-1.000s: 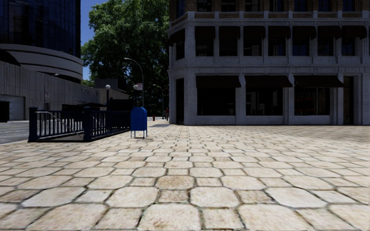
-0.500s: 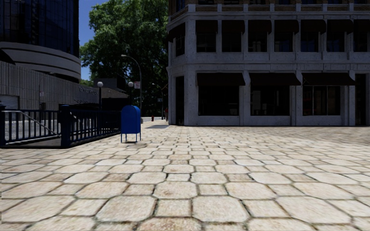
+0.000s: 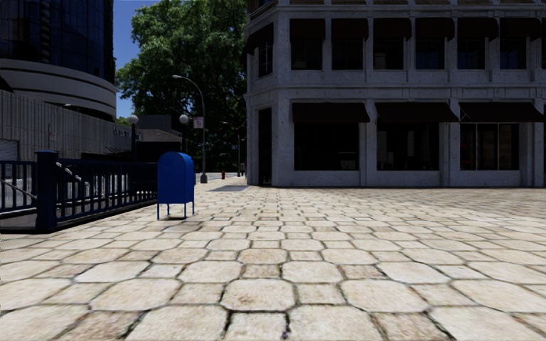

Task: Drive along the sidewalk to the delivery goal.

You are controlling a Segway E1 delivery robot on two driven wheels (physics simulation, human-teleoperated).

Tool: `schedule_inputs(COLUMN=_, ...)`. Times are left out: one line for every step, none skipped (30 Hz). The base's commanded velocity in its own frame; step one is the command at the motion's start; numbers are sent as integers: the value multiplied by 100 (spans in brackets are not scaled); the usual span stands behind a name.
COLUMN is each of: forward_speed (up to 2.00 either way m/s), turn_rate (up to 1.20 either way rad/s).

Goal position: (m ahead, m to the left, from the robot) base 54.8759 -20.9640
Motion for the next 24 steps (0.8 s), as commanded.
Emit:
schedule_inputs(forward_speed=200, turn_rate=0)
schedule_inputs(forward_speed=200, turn_rate=0)
schedule_inputs(forward_speed=200, turn_rate=0)
schedule_inputs(forward_speed=200, turn_rate=0)
schedule_inputs(forward_speed=200, turn_rate=0)
schedule_inputs(forward_speed=200, turn_rate=0)
schedule_inputs(forward_speed=200, turn_rate=0)
schedule_inputs(forward_speed=200, turn_rate=0)
schedule_inputs(forward_speed=200, turn_rate=0)
schedule_inputs(forward_speed=200, turn_rate=0)
schedule_inputs(forward_speed=200, turn_rate=0)
schedule_inputs(forward_speed=200, turn_rate=0)
schedule_inputs(forward_speed=200, turn_rate=0)
schedule_inputs(forward_speed=200, turn_rate=0)
schedule_inputs(forward_speed=200, turn_rate=0)
schedule_inputs(forward_speed=200, turn_rate=0)
schedule_inputs(forward_speed=200, turn_rate=0)
schedule_inputs(forward_speed=200, turn_rate=0)
schedule_inputs(forward_speed=200, turn_rate=0)
schedule_inputs(forward_speed=200, turn_rate=0)
schedule_inputs(forward_speed=200, turn_rate=0)
schedule_inputs(forward_speed=200, turn_rate=0)
schedule_inputs(forward_speed=200, turn_rate=0)
schedule_inputs(forward_speed=200, turn_rate=0)
